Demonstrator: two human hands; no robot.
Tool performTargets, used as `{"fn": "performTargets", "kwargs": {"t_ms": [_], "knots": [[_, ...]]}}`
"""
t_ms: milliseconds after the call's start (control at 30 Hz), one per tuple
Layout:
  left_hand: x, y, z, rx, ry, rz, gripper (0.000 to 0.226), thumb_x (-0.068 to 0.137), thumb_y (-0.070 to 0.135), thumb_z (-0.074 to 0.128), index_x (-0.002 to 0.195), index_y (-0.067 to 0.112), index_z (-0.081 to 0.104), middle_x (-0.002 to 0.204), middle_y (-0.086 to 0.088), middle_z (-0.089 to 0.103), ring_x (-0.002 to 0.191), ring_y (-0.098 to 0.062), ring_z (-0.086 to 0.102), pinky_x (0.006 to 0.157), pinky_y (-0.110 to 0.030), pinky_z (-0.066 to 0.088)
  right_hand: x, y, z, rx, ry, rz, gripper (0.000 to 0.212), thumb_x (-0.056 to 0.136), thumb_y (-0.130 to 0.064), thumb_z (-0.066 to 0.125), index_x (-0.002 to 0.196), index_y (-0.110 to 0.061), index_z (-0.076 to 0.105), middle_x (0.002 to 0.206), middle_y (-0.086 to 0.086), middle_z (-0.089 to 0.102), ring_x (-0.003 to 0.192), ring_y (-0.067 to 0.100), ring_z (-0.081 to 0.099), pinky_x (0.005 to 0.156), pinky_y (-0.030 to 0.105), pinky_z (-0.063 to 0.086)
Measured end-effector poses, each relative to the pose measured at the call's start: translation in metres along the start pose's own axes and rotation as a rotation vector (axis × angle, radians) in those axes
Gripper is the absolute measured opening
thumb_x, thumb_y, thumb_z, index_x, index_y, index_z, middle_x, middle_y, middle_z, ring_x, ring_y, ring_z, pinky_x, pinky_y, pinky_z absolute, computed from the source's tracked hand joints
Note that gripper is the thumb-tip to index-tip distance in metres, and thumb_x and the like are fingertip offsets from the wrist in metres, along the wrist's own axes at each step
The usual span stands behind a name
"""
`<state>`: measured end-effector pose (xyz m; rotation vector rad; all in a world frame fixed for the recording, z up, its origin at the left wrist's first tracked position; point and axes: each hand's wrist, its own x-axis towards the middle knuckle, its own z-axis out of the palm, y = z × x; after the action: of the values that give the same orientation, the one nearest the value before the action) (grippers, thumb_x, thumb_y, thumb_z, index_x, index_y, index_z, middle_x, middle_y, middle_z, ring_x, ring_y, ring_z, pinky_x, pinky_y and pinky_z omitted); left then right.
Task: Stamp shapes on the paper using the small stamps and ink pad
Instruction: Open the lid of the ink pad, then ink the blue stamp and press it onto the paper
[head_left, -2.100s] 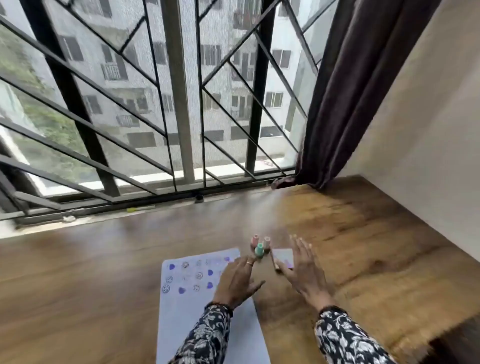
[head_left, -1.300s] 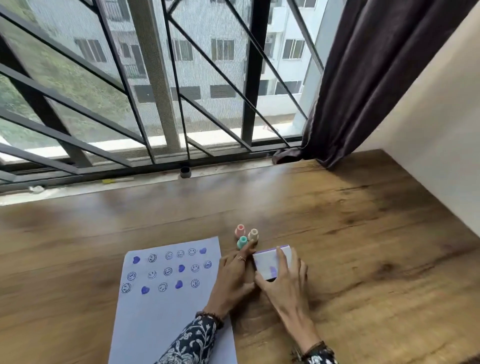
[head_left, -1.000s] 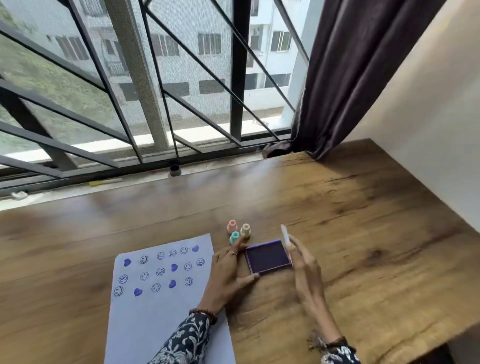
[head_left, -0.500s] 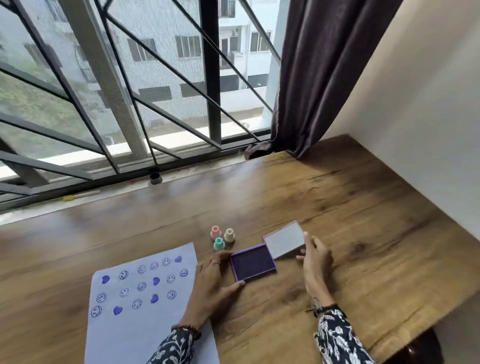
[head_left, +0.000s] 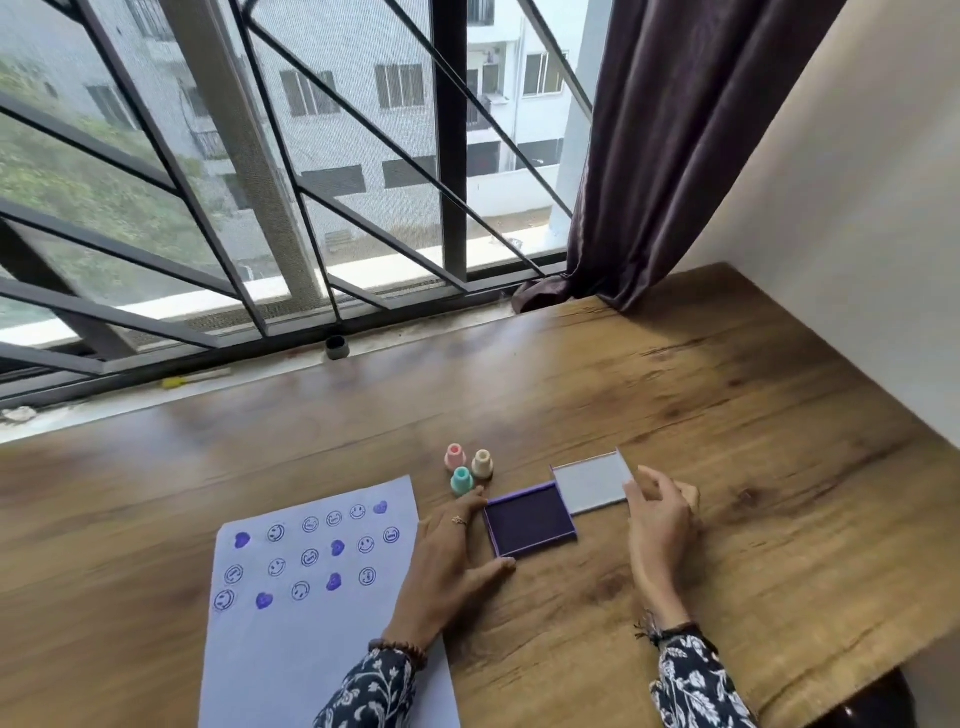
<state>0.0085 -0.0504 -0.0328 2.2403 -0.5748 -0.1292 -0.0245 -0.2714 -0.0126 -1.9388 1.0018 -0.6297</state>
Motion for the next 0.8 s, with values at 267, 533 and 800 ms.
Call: {"fn": "performTargets", "kwargs": {"t_ms": [267,533,800], "knots": [[-0.005,-0.011,-0.010,0.025,0.392,-0.180,0.041,0.071,0.028,0.077,0.106,0.021,0.057,0.102,0.003,0.062,0.098,-0.019,0.055,0.081,-0.025,0.031,-0.072,-0.056,0.033,-0.183,-0.278,-0.501,0.011,0.081,-0.016,0.069,0.092,-0.018,0.067,0.084,-0.001,0.069,0.067,0.006,0.054,0.059,0.009,0.035],[0.011,-0.018,-0.014,0.161,0.256,-0.286,0.035,0.082,0.036,0.061,0.115,0.025,0.059,0.105,-0.002,0.059,0.103,-0.023,0.050,0.076,-0.027,0.018,-0.088,-0.078,0.079,-0.463,-0.381,-0.657,0.036,0.083,-0.039,0.063,0.113,-0.020,0.058,0.109,0.003,0.067,0.095,0.022,0.066,0.064,0.034,0.056],[0.008,-0.016,-0.023,-0.058,0.285,-0.223,0.024,0.079,0.025,0.068,0.103,0.027,0.065,0.101,0.004,0.065,0.100,-0.016,0.054,0.089,-0.034,0.030,-0.097,-0.072,0.076,-0.378,-0.449,-0.555,0.027,0.085,-0.026,0.063,0.109,-0.017,0.055,0.107,0.003,0.065,0.091,0.022,0.065,0.069,0.031,0.054]]}}
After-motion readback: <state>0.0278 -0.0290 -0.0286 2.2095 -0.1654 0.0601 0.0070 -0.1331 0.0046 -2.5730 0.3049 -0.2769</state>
